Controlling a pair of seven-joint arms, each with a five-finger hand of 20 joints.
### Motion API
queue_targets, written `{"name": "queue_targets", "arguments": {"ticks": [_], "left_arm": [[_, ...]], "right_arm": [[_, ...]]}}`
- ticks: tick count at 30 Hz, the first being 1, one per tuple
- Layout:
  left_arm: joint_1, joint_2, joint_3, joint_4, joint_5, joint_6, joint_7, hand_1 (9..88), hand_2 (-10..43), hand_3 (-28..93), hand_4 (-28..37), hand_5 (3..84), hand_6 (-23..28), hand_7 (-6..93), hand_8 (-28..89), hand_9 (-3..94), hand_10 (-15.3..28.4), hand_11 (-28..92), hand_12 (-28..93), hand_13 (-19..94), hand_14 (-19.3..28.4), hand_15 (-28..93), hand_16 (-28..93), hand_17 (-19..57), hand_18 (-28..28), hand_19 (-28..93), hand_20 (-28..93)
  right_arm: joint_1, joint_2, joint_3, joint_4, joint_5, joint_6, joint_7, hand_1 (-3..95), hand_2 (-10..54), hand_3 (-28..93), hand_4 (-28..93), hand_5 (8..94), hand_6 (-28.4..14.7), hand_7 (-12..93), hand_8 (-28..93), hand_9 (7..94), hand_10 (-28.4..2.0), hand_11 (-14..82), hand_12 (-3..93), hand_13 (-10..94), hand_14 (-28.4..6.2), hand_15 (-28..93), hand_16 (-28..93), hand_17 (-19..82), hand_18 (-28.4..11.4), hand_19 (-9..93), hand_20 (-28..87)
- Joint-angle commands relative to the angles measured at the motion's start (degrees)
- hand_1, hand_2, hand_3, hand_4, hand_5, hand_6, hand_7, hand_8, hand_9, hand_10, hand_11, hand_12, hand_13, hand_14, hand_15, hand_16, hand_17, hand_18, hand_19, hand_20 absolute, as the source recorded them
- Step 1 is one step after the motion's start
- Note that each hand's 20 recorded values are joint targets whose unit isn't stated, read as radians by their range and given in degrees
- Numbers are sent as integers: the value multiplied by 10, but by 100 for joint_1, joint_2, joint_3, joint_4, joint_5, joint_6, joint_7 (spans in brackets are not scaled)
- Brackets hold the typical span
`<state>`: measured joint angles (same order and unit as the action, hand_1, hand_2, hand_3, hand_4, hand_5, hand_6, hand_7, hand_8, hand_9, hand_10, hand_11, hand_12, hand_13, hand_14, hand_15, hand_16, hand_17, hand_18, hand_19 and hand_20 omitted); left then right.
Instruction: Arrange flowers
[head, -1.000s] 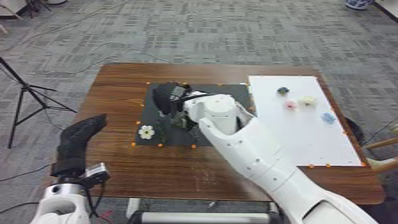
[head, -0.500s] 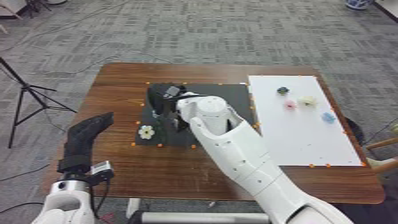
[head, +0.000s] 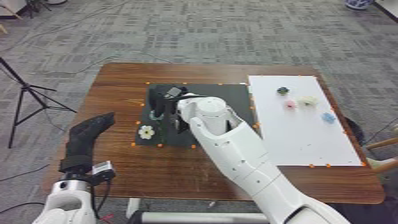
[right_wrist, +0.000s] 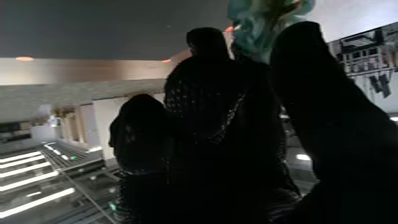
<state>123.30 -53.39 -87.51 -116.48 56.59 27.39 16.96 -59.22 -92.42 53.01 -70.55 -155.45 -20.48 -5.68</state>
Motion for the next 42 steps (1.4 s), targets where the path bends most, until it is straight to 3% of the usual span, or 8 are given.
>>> {"name": "queue_targets", "arguments": {"ticks": [1,7,15,20,21,25,33,42], "left_arm": [[153,-53,-85,-63,20,-117,-15,272,-13,677,-273,541,-18,174,-109,499,140,190,94,381,151,149,-16,51,110,107,149],[269,-91,-134,-113,18,-105,-21,273,-15,677,-272,540,-21,176,-109,498,140,190,94,380,151,149,-16,49,110,105,148],[535,-117,-315,-225,-14,14,-73,273,-15,677,-270,540,-21,176,-110,498,139,190,94,380,151,149,-16,49,110,103,147],[543,-166,-332,-216,50,-54,-121,273,-16,677,-270,539,-22,176,-110,497,139,190,95,380,151,148,-16,49,109,103,148],[726,-162,-400,-306,31,-41,-58,273,-16,677,-271,539,-22,176,-110,497,140,190,94,380,151,149,-16,49,110,103,148],[705,-186,-393,-286,46,-49,-53,268,-22,687,-275,539,-22,175,-109,498,140,189,94,379,151,148,-16,48,110,103,148],[741,-212,-411,-303,82,-77,-142,267,-22,689,-279,539,-22,176,-109,498,139,190,94,380,151,148,-16,48,110,103,148],[827,-288,-429,-352,174,-158,-248,269,-20,686,-279,540,-22,175,-109,499,139,190,95,380,152,149,-16,47,111,106,149]], "right_arm": [[204,113,-109,-152,155,-342,195,436,-95,673,-166,588,15,208,-91,683,-120,108,167,858,-42,542,345,576,-134,932,497],[508,576,-379,-456,616,-470,422,405,-95,677,-171,549,16,188,-94,654,-135,93,167,849,-45,533,345,566,-141,932,492],[890,1966,-405,-1610,1984,129,941,385,-95,664,-165,524,13,168,-87,631,-141,88,167,843,-46,525,346,558,-143,932,483],[754,2798,61,-2277,2492,499,1133,373,-95,662,-162,492,7,146,-80,610,-151,83,162,844,-47,524,345,557,-144,932,481],[639,3053,123,-2534,2542,615,1205,372,-95,661,-162,489,6,143,-79,609,-151,83,162,844,-48,524,345,557,-144,932,480],[355,3914,438,-2817,2535,1046,1242,370,-95,657,-160,490,6,142,-74,614,-153,85,162,843,-49,524,344,555,-145,932,476],[-678,5187,1332,-2883,2683,1088,1622,372,-95,655,-159,509,4,163,-69,643,-139,103,190,837,-52,530,346,551,-147,932,480],[-2595,5217,3060,-2937,2666,1019,2113,374,-95,649,-161,539,1,172,-68,718,-126,161,210,836,-60,543,345,549,-151,932,483]]}}
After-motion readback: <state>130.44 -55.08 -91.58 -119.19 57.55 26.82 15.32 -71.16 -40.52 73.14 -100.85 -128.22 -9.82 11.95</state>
